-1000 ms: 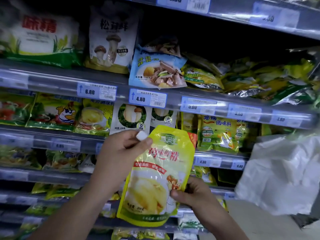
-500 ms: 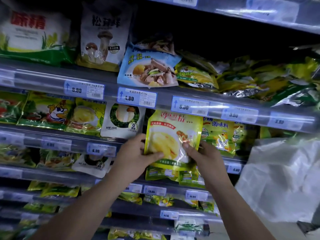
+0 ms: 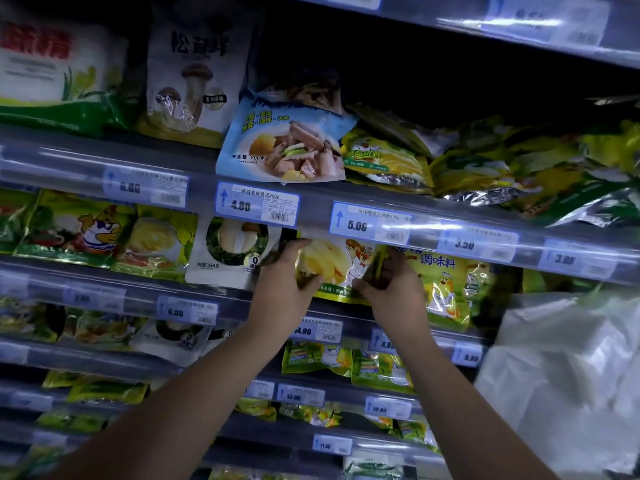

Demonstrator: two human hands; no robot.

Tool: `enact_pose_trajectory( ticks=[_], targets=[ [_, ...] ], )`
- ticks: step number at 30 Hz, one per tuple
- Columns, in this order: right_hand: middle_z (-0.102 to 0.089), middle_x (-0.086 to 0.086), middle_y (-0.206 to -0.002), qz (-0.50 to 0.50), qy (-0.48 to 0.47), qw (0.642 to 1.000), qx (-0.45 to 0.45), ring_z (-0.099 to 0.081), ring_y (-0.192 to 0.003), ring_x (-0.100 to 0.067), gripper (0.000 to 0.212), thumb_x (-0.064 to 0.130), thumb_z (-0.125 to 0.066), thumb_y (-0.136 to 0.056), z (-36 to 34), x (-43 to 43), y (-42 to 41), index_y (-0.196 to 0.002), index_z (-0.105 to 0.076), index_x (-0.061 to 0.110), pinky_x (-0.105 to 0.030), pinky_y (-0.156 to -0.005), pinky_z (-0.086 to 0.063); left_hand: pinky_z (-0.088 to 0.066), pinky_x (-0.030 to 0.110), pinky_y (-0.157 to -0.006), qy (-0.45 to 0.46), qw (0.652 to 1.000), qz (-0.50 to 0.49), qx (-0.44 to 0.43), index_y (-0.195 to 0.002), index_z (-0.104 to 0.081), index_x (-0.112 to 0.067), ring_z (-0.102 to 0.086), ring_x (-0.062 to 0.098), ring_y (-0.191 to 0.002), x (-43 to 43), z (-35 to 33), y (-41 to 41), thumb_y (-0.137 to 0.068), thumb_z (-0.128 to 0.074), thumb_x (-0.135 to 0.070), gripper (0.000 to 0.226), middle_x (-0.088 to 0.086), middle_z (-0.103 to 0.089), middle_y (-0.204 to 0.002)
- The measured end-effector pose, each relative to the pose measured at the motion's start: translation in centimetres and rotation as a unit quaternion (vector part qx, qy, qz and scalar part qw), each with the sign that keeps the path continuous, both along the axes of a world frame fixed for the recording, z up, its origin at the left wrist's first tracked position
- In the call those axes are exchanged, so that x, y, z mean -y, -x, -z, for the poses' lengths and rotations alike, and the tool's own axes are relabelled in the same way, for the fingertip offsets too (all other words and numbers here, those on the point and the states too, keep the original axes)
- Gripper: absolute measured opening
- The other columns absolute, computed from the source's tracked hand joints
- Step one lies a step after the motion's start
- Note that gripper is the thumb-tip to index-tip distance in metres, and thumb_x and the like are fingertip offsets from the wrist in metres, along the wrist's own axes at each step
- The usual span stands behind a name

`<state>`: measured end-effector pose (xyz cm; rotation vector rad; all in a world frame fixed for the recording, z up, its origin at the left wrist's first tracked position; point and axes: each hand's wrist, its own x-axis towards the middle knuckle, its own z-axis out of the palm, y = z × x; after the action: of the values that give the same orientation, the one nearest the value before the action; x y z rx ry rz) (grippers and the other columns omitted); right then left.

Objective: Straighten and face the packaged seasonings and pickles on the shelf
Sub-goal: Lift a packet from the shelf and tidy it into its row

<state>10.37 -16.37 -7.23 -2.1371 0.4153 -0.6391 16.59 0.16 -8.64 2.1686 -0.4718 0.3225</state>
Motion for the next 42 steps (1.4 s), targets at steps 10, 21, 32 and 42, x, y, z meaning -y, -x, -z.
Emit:
enact_pose_trajectory(
  ticks=[10,21,32,42],
  targets=[
    [-0.051,-0.003,-0.118,0.078,0.087,0.993,0.032,-0.05,-0.09,-0.016,0.047,0.017,-0.084,-0.078,0.5,-0.8,0.6,-0.118,-0.06,0.011,-0.025,-0.078,-0.041,-0.046,0.034,-0.104,-0.021,0.999,0.035,0.03,-0.142,-0.052,-0.027,-0.058,0.021,-0.122,-1.1,0.9,0.7,-0.085,-0.075,-0.03,0.061,0.0,-0.063,-0.133],
    [-0.066,0.002,-0.107,-0.112,-0.026,0.993,0.002,-0.065,-0.093,-0.015,0.048,0.027,-0.08,-0.083,-0.7,-10.6,-3.7,-0.123,-0.057,0.014,-0.018,-0.072,-0.048,-0.053,0.039,-0.078,0.067,0.992,-0.105,0.003,-0.132,-0.056,-0.022,-0.062,0.019,-0.093,-12.7,0.6,-2.2,-0.093,-0.065,-0.022,0.039,0.005,-0.054,-0.126],
    [-0.065,0.018,-0.055,-0.075,-0.201,0.977,0.007,-0.062,-0.057,-0.006,0.027,0.022,-0.084,-0.081,0.2,-14.8,-7.1,-0.075,-0.058,0.027,-0.009,-0.046,-0.041,-0.057,0.044,-0.086,0.045,0.998,-0.038,-0.032,-0.136,-0.054,-0.018,-0.064,0.018,-0.095,-15.9,-0.2,-4.2,-0.091,-0.069,-0.027,0.048,0.005,-0.057,-0.119],
    [-0.073,0.0,-0.081,-0.145,-0.339,0.929,0.012,-0.07,-0.079,-0.019,0.016,0.019,-0.078,-0.084,-0.6,-15.0,-1.8,-0.094,-0.071,0.01,-0.03,-0.067,-0.052,-0.055,0.042,-0.096,0.232,0.943,0.127,-0.203,-0.11,-0.069,-0.026,-0.071,0.01,-0.102,-17.0,-1.8,-2.1,-0.082,-0.079,-0.032,0.03,-0.009,-0.077,-0.105]
  ],
)
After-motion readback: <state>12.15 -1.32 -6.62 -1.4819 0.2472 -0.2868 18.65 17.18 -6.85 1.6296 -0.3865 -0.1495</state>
